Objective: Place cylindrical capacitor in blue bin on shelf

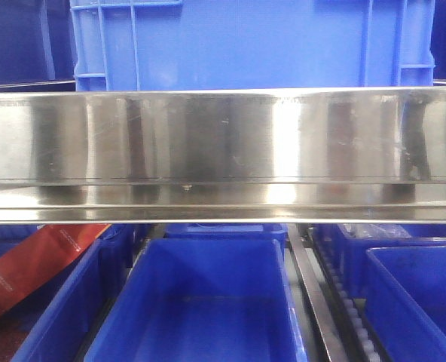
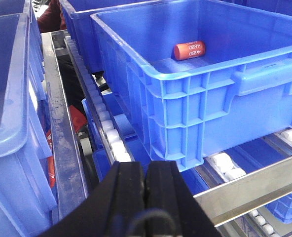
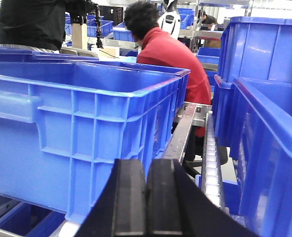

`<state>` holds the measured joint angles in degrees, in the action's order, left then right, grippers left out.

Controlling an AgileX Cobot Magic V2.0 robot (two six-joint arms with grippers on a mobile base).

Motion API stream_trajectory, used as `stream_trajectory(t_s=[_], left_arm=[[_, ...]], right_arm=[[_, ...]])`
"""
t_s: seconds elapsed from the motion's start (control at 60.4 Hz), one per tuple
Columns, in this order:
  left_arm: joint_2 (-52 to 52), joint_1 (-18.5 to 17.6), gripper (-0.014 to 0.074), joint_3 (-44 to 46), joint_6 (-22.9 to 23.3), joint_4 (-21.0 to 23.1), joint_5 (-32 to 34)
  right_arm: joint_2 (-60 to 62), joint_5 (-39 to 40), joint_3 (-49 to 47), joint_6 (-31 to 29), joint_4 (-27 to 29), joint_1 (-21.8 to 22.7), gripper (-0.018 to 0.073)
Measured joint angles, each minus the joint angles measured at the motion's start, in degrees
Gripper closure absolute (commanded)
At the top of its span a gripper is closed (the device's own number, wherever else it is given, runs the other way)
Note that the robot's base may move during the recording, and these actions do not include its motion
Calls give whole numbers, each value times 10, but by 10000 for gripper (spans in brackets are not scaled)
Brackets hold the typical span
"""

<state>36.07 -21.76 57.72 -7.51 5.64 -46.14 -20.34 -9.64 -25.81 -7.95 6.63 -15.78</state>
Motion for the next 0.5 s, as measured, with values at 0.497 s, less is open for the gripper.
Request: stream_trajectory(t_s=[0.497], left_arm=[[-40, 12, 707, -50, 0, 2, 50]], right_arm=[[0, 1, 0, 0, 0, 0, 722]])
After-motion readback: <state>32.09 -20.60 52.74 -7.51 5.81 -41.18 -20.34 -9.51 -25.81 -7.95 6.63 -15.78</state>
